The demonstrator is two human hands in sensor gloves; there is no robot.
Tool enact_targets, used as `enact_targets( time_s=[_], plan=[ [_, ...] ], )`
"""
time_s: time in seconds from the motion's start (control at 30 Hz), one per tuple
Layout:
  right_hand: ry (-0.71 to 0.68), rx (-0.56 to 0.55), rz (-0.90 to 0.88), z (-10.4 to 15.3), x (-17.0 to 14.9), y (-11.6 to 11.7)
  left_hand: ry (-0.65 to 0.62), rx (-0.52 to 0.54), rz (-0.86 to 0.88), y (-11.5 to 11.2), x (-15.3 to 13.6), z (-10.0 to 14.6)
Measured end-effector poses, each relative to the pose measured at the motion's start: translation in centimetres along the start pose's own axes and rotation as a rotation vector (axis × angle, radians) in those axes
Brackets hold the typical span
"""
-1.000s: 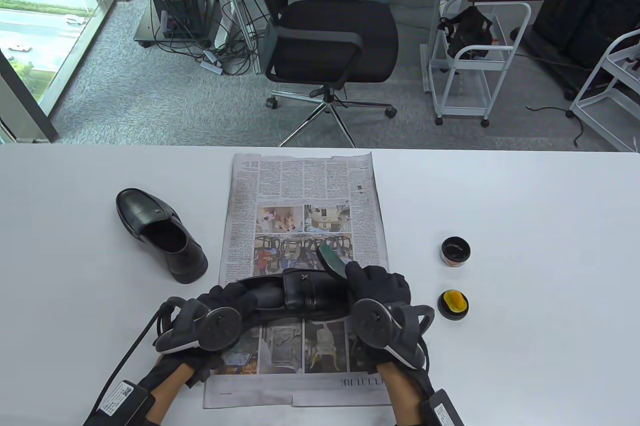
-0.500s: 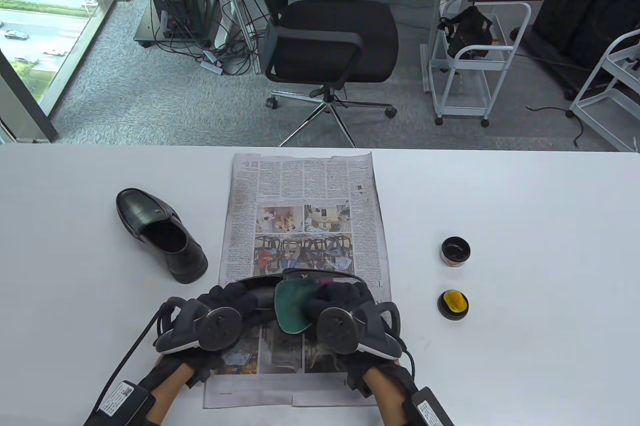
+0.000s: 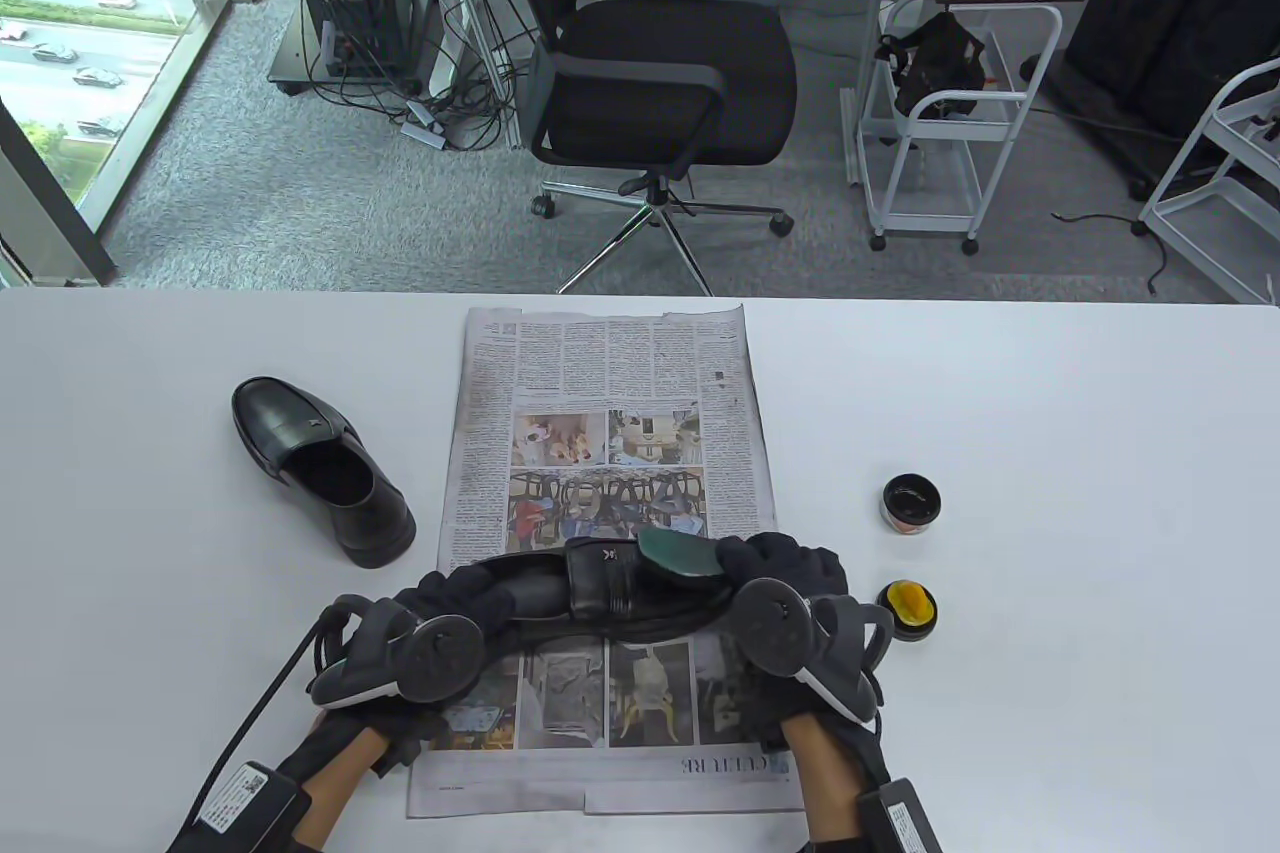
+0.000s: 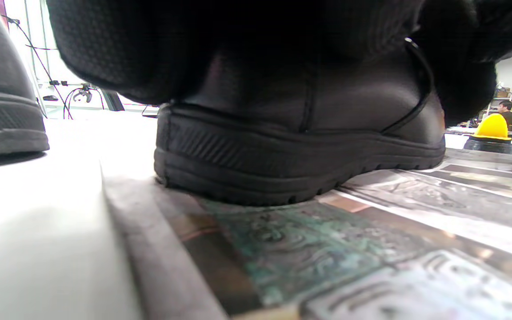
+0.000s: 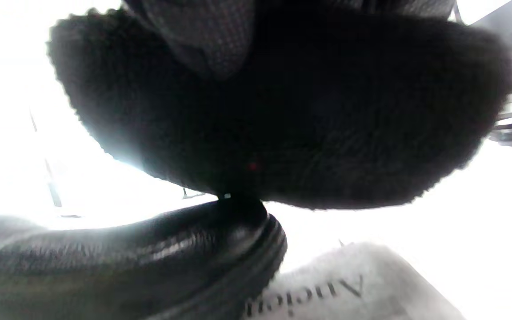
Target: Dip and apply built-in sponge shoe polish on shoes
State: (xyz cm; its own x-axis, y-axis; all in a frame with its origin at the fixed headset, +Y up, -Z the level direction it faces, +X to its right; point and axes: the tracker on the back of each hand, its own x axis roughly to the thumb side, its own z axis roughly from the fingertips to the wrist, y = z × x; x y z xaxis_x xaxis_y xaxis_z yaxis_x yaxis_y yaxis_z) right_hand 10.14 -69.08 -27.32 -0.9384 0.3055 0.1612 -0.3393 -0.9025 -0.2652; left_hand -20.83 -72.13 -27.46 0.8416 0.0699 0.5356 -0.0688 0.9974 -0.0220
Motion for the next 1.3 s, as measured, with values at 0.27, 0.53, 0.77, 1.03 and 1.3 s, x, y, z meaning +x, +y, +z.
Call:
enact_targets(
  time_s=[0.27,0.53,0.77,1.03,1.3],
  plan=[
    [-0.203,-0.12,0.087,0.7,5.4,0.8,0.003,0.0,0.001,0.0,0.0,0.0],
    [-0.507,0.037,0.212,1.4,7.8,3.9,0.003,0.001,0.003,-0.1,0.0,0.0],
    [-0.426,0.058,0.291,0.8,6.0,4.1,0.003,0.0,0.004,-0.1,0.0,0.0],
    [-0.164,0.054,0.293,-0.3,2.5,2.6,0.003,0.0,0.004,-0.1,0.0,0.0],
    [-0.116,-0.121,0.172,0.2,2.9,-0.6,0.003,0.0,0.004,-0.1,0.0,0.0]
  ],
)
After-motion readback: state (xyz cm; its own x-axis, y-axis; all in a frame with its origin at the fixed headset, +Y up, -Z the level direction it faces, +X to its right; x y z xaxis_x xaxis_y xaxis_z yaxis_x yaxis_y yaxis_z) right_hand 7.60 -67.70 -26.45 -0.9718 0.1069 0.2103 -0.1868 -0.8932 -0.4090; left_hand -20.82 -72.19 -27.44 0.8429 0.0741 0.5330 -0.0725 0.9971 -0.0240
